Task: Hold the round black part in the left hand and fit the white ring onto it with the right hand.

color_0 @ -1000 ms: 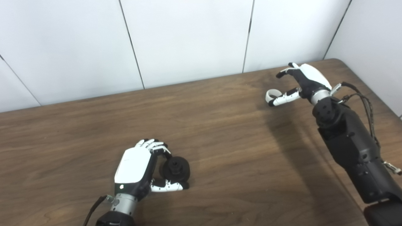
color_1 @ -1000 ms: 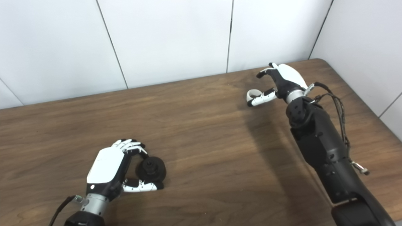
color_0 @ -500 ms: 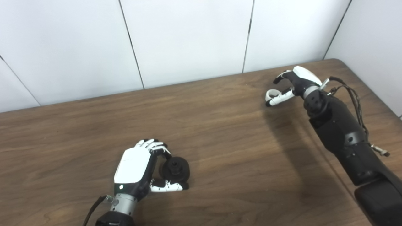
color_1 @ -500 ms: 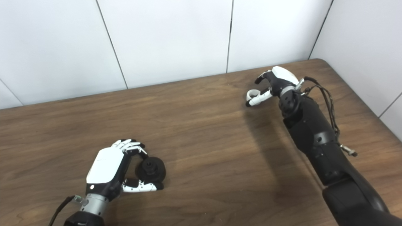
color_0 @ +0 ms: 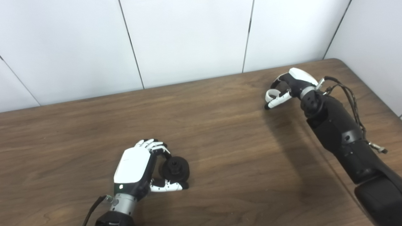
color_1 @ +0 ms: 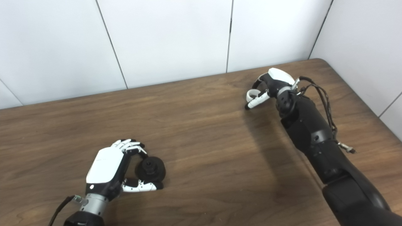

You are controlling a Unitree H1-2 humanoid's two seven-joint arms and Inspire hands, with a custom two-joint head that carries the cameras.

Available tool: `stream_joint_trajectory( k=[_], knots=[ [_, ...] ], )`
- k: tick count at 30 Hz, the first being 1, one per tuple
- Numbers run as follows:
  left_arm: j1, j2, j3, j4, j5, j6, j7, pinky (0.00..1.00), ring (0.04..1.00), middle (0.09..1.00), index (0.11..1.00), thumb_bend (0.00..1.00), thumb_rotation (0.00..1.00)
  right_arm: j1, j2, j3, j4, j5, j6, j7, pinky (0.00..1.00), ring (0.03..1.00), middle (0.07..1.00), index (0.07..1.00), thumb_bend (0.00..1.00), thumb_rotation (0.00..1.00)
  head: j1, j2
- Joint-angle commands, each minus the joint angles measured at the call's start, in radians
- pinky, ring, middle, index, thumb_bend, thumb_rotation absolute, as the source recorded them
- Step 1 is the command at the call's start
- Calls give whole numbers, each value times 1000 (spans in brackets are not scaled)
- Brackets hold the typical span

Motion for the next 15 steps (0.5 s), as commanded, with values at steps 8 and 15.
stream_joint_trajectory(
  k=[8, 15],
  knots=[
    [-11, 5, 9, -12, 6, -6, 8, 899, 855, 765, 484, 524, 55, -25, -45, -22, -48, -19, -1, -7, 941, 977, 871, 663, 816, 246, 4, 2],
    [-10, 3, 10, -19, 10, 4, -5, 904, 859, 767, 484, 524, 55, -19, -42, -35, -50, -15, -1, -1, 927, 978, 876, 651, 820, 245, 6, 4]
  ],
)
